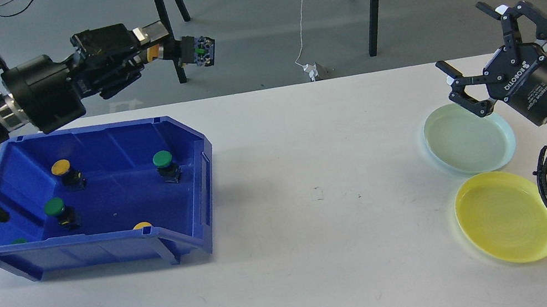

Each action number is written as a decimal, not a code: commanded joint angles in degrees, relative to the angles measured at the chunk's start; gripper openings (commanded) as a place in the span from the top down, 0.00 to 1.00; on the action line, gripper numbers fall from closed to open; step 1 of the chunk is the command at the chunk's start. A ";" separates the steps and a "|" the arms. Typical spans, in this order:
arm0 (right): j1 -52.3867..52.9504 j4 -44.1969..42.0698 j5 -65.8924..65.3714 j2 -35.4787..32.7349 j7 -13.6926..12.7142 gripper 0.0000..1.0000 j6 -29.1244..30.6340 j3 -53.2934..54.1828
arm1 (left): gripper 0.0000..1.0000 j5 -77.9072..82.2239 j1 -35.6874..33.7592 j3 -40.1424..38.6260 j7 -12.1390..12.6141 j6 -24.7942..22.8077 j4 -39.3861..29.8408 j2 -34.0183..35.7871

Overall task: Pass button and place on color plate
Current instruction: 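Lift the yellow button out of the bin toward the table center, then move the right gripper up to the button held by the left gripper, then grasp the yellow button with the right gripper, open the left gripper, then carry the yellow button with the right gripper down onto the yellow plate, then open the right gripper and withdraw it from the yellow plate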

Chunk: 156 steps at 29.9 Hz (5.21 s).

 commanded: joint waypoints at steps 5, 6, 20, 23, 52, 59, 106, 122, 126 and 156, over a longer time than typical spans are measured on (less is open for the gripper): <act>-2.36 11.39 -15.16 0.89 12.41 0.01 -15.80 -4.39 | 0.93 -5.78 3.03 -0.22 -0.01 0.01 12.03 -16.18; -2.01 11.75 -15.16 1.50 12.59 0.01 -15.80 -5.44 | 0.93 -6.22 2.95 -0.14 -0.01 0.01 12.13 -16.62; 5.90 0.86 -15.95 26.01 13.79 0.01 -16.33 -10.38 | 0.93 -6.40 2.33 0.57 -0.01 0.01 12.21 -17.15; 6.95 -0.99 -16.22 29.09 13.79 0.01 -16.41 -10.46 | 0.93 -6.40 2.33 0.57 -0.01 0.01 12.21 -17.15; 20.58 -11.36 -16.39 38.86 13.79 0.02 -17.64 -19.17 | 0.93 -6.58 2.07 0.48 -0.01 0.01 13.00 -17.24; 20.49 -11.28 -16.31 38.77 13.79 0.06 -18.17 -18.73 | 0.93 -6.67 1.98 0.48 -0.01 0.01 13.27 -17.24; 20.84 -10.93 -19.29 38.86 13.79 0.77 -20.90 -18.64 | 0.19 -6.75 2.16 -0.14 -0.01 0.01 13.71 -17.33; -1.36 1.37 -18.94 10.85 13.79 0.81 -22.12 -4.06 | 0.16 -8.95 2.33 -0.22 -0.01 0.01 13.97 -17.15; -14.89 5.76 -19.21 -1.11 13.79 0.81 -31.59 -3.96 | 0.14 -9.13 2.33 -0.22 -0.01 0.01 14.24 -17.15; -24.86 0.67 -25.54 -0.43 13.79 0.04 -46.74 -12.49 | 0.07 47.35 3.65 3.55 -0.01 0.01 14.14 9.22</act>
